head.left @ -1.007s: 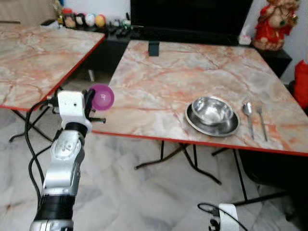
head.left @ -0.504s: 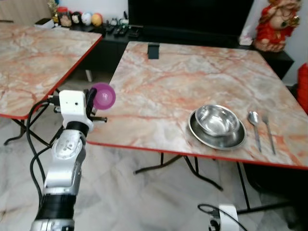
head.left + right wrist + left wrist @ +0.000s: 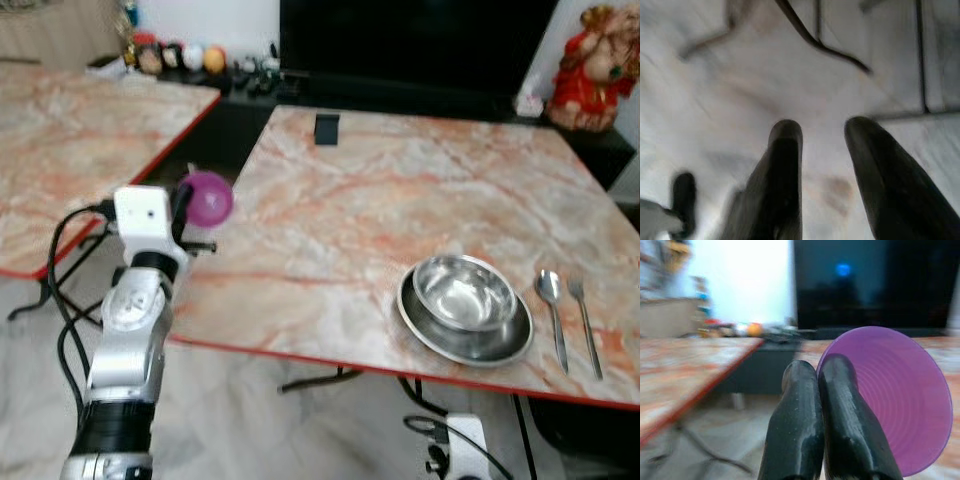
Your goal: Setting the table
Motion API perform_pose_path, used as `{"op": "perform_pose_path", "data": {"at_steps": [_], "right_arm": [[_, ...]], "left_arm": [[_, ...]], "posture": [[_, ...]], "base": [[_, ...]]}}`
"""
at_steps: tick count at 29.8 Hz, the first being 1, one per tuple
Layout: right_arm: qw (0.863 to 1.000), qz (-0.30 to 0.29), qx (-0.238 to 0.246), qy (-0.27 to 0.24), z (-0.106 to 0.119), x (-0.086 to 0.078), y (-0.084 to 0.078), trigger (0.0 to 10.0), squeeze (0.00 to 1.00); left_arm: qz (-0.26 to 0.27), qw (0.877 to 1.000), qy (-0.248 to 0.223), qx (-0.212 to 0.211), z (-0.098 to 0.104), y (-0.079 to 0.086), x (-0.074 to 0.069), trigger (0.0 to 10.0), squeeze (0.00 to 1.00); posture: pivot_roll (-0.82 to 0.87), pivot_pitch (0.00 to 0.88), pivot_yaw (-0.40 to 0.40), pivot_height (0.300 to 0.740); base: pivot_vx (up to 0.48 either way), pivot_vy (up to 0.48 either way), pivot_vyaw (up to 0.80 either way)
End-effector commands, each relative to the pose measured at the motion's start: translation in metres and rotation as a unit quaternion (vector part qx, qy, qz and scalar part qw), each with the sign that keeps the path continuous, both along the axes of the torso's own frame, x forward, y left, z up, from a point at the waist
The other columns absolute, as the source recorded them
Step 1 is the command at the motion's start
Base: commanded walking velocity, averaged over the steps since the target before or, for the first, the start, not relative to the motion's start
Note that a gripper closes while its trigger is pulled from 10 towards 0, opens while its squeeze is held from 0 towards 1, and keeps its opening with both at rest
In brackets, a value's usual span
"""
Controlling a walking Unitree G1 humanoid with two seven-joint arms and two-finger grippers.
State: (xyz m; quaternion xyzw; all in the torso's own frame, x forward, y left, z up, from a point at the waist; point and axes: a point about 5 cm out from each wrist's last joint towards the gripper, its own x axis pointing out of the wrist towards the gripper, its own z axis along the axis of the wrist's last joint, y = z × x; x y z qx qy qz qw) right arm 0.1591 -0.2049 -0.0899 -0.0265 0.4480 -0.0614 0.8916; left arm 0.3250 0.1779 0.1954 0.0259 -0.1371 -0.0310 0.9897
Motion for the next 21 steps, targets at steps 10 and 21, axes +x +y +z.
{"op": "perform_pose_path", "data": {"at_steps": [10,21], "right_arm": [[1.000,-0.001,0.003,-0.010,0.0025,0.0066,0.0021,10.0,0.00],[1.000,0.002,0.002,-0.009,0.0026,0.0068,0.0016,10.0,0.00]], "left_arm": [[0.000,1.000,-0.014,-0.001,0.0103,0.0044,0.0011,10.0,0.00],[0.007,1.000,-0.019,0.009,0.0123,0.0060,0.0011,10.0,0.00]], "posture": [[0.11,0.000,-0.044,0.728],[0.11,0.000,-0.046,0.728]], "base": [[0.000,0.000,0.00],[0.000,-0.125,0.00]]}}
